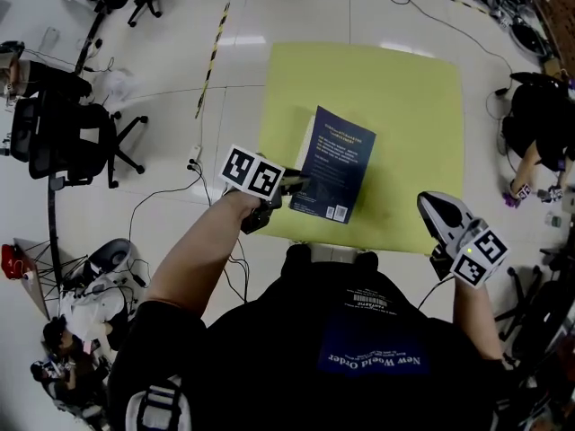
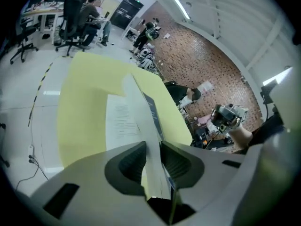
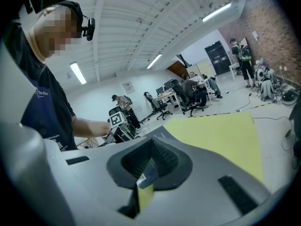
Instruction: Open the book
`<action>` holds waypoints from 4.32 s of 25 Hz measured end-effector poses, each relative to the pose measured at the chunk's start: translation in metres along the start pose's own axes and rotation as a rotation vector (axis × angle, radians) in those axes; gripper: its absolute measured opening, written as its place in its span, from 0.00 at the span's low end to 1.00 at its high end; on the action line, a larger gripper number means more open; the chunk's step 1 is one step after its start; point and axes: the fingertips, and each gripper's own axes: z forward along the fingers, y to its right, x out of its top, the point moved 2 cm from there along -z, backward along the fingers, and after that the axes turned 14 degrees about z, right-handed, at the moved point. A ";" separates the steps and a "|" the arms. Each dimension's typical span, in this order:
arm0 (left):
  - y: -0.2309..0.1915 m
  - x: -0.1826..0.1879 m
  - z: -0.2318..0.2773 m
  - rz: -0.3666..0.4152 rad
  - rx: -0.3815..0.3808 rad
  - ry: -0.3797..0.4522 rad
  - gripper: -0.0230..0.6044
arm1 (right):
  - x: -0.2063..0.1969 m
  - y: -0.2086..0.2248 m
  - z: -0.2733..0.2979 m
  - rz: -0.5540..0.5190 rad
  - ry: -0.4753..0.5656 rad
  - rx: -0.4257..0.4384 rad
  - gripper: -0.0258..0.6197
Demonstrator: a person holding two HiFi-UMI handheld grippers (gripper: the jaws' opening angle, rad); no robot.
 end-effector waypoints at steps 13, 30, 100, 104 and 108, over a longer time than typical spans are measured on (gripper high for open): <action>0.110 0.039 0.059 0.446 0.064 -0.191 0.22 | -0.008 0.015 -0.032 0.016 0.030 -0.036 0.02; 0.247 0.050 0.121 0.858 -0.168 -0.311 0.23 | -0.009 0.055 -0.120 0.079 0.178 -0.190 0.02; 0.113 0.038 0.207 1.139 0.117 -0.273 0.05 | -0.087 0.067 -0.144 0.186 0.070 -0.265 0.02; 0.106 0.032 0.204 1.154 0.152 -0.275 0.05 | -0.091 0.072 -0.143 0.188 0.049 -0.277 0.02; 0.106 0.030 0.201 1.275 0.210 -0.277 0.05 | -0.086 0.071 -0.141 0.181 0.054 -0.278 0.02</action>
